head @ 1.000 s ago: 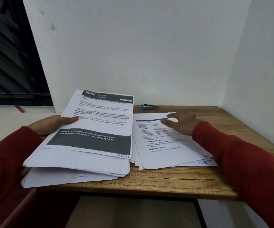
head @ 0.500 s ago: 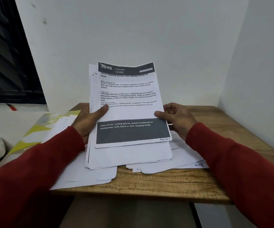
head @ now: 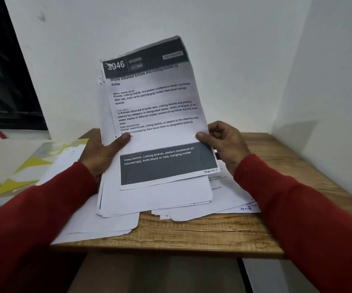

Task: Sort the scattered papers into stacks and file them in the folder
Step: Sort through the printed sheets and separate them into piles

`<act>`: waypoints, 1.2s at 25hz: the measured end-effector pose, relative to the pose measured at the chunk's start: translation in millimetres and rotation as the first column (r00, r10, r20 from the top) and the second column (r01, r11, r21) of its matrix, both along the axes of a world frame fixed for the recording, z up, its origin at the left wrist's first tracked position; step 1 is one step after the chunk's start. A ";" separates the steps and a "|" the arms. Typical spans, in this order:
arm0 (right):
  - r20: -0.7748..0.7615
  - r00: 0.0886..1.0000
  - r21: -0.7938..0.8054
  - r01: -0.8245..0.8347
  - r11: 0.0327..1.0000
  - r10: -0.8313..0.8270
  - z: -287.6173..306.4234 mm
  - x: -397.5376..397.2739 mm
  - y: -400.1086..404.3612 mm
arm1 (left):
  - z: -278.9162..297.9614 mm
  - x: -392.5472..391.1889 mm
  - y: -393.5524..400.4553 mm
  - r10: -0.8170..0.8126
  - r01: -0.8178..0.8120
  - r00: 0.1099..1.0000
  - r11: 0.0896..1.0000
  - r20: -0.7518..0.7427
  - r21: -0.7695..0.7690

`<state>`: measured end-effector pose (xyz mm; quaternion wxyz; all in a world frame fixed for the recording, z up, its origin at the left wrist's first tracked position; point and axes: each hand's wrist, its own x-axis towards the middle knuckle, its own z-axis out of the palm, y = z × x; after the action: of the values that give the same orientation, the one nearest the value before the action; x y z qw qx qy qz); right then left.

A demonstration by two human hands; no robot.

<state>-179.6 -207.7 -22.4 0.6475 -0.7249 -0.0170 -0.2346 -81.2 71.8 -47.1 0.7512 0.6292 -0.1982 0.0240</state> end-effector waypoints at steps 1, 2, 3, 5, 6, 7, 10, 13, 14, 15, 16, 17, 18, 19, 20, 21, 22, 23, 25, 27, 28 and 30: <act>0.002 1.000 0.000 -0.005 1.000 0.005 -0.4 0.5 0.0 | -0.4 0.1 -0.2 -0.008 0.008 1.000 1.000 -0.002 -0.007; 0.005 1.000 -0.008 0.003 1.000 -0.003 -0.4 0.8 0.5 | -1.0 0.1 -0.3 -0.018 0.018 1.000 1.000 -0.006 -0.011; 0.010 1.000 -0.014 0.027 1.000 -0.027 0.6 1.0 1.0 | -1.6 0.8 0.0 -0.028 0.028 1.000 1.000 -0.003 -0.010; 0.025 0.996 -0.004 0.088 0.996 -0.088 2.8 2.4 -4.5 | -2.7 2.6 1.0 -0.031 0.031 0.999 0.999 0.016 0.010; 0.026 0.991 0.013 0.131 0.991 -0.131 5.3 2.0 -10.9 | -2.6 2.9 1.7 -0.026 0.026 0.999 0.999 0.024 0.021; 0.018 0.982 0.021 0.186 0.982 -0.186 8.6 1.1 -20.3 | -2.4 3.2 2.6 -0.019 0.018 0.999 0.999 0.028 0.031; -0.007 0.912 -0.028 0.409 0.912 -0.410 17.2 -7.1 -72.0 | -2.2 4.9 4.5 0.009 -0.010 0.999 0.999 0.034 0.052; 0.006 0.772 -0.104 0.633 0.767 -0.636 19.5 -25.2 -136.3 | -2.5 7.4 5.6 0.037 -0.041 0.998 0.997 0.045 0.073; -0.015 0.733 -0.102 0.676 0.730 -0.680 18.1 -31.8 -152.7 | -2.6 8.1 5.6 0.048 -0.052 0.998 0.996 0.043 0.075; -0.052 0.716 -0.076 0.692 0.717 -0.696 15.9 -37.5 -164.1 | -2.9 9.4 5.5 0.055 -0.058 0.998 0.996 0.044 0.074; -0.095 0.713 -0.046 0.694 0.718 -0.695 12.9 -40.8 -173.6 | -3.0 9.7 4.7 0.055 -0.058 0.998 0.996 0.045 0.072; -0.139 0.720 -0.023 0.684 0.729 -0.680 10.7 -42.8 -177.7 | -3.3 10.3 4.3 0.056 -0.059 0.998 0.996 0.043 0.074; -0.180 0.722 -0.039 0.673 0.738 -0.668 7.4 -42.5 -180.5 | -3.6 10.5 4.0 0.058 -0.061 0.998 0.995 0.037 0.077; -0.208 0.722 -0.089 0.658 0.747 -0.660 4.4 -41.9 -181.9 | -4.4 11.0 4.1 0.063 -0.065 0.998 0.995 0.032 0.076; -0.222 0.718 -0.151 0.643 0.751 -0.660 1.6 -41.7 -181.1 | -5.1 11.1 3.9 0.066 -0.068 0.997 0.995 0.027 0.076; -0.242 0.718 -0.187 0.626 0.757 -0.653 0.0 -42.4 -178.1 | -6.3 11.8 3.7 0.068 -0.070 0.997 0.994 0.029 0.081; -0.265 0.723 -0.194 0.608 0.770 -0.638 -1.2 -42.1 -176.0 | -6.6 12.0 3.6 0.070 -0.072 0.997 0.993 0.033 0.089; -0.282 0.737 -0.181 0.588 0.788 -0.614 -2.2 -41.0 -173.7 | -6.4 12.5 4.1 0.070 -0.072 0.997 0.993 0.035 0.092; -0.302 0.770 -0.126 0.552 0.824 -0.562 -4.0 -36.0 -169.6 | -5.4 13.4 6.0 0.059 -0.061 0.998 0.995 0.019 0.083; -0.311 0.807 -0.033 0.519 0.854 -0.502 -3.3 -28.0 -162.2 | -4.7 13.6 7.2 0.046 -0.046 0.999 0.997 -0.002 0.069; -0.315 0.812 -0.004 0.517 0.856 -0.492 -2.5 -21.7 -159.9 | -5.0 13.9 7.8 0.046 -0.046 0.999 0.996 -0.006 0.072; -0.337 0.799 0.013 0.533 0.846 -0.499 -1.2 -8.2 -160.9 | -6.0 15.7 9.7 0.055 -0.054 0.998 0.995 -0.003 0.081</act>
<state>-187.8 -368.6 -23.6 0.5906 -0.6945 0.2990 -0.2818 -65.5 81.5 -53.1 0.7247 0.6642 -0.1798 0.0348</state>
